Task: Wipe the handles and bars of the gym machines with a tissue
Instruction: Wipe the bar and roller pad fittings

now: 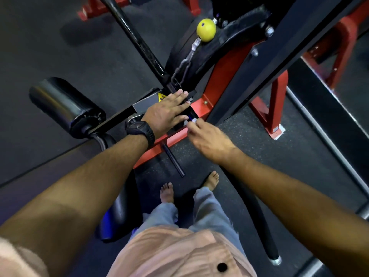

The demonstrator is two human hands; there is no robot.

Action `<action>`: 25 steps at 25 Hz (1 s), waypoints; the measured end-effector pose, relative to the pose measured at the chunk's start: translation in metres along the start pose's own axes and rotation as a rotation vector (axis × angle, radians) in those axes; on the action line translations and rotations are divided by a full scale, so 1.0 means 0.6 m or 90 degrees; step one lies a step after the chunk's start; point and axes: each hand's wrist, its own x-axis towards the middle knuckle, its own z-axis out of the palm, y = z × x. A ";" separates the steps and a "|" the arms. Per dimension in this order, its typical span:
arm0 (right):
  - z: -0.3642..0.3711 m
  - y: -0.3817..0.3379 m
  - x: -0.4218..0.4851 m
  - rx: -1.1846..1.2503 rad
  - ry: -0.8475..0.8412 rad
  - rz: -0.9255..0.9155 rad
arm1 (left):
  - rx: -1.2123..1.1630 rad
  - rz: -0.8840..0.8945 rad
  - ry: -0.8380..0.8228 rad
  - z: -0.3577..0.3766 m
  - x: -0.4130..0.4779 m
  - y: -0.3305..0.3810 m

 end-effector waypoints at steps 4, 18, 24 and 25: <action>-0.014 -0.025 0.006 -0.109 -0.141 -0.041 | 0.018 0.009 0.031 0.007 -0.005 -0.002; 0.027 0.005 -0.053 0.162 0.161 0.178 | 0.068 0.022 0.048 0.010 -0.006 -0.004; 0.034 0.019 -0.027 0.490 0.295 0.422 | 0.081 0.004 0.021 0.004 -0.007 0.013; 0.034 0.029 -0.019 0.517 0.269 0.450 | 0.080 0.001 0.012 0.001 -0.006 0.013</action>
